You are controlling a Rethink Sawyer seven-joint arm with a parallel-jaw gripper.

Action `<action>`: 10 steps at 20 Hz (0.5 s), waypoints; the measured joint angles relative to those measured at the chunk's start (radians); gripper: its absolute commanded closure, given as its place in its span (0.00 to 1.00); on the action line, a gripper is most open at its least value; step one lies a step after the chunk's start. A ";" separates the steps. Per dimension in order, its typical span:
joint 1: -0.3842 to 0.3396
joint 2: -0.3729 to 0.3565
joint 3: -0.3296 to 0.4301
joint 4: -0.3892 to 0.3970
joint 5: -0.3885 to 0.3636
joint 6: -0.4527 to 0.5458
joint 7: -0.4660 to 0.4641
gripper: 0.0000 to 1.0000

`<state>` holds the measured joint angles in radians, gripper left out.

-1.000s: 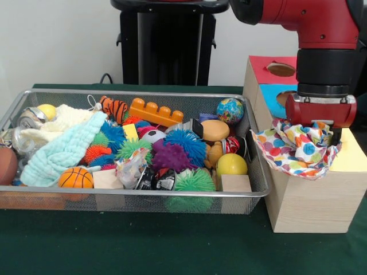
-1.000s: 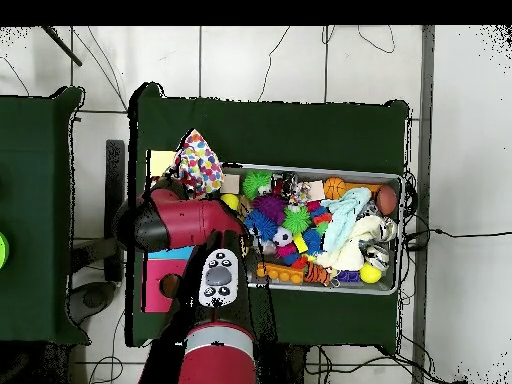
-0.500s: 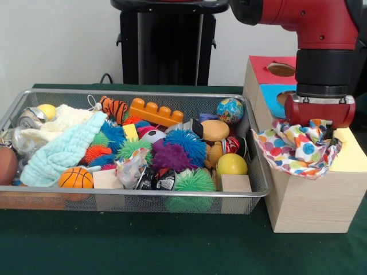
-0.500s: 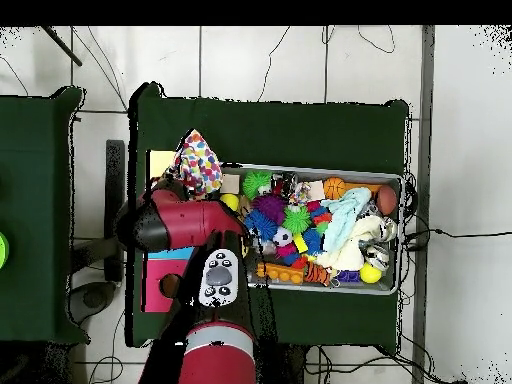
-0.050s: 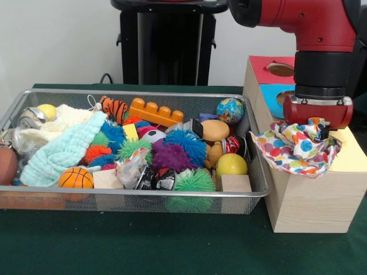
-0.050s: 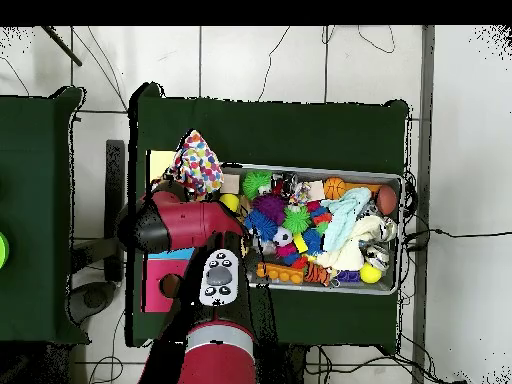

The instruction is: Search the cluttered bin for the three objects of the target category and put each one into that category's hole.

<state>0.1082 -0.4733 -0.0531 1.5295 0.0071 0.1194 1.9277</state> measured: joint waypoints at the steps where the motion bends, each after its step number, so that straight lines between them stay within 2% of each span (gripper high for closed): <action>1: -0.002 0.000 0.002 0.000 0.000 0.000 0.000 1.00; 5: -0.023 -0.009 0.024 0.012 0.000 0.001 0.000 1.00; 10: -0.029 -0.059 0.031 0.053 0.001 0.043 0.000 1.00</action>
<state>0.0787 -0.5325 -0.0219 1.5824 0.0081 0.1626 1.9277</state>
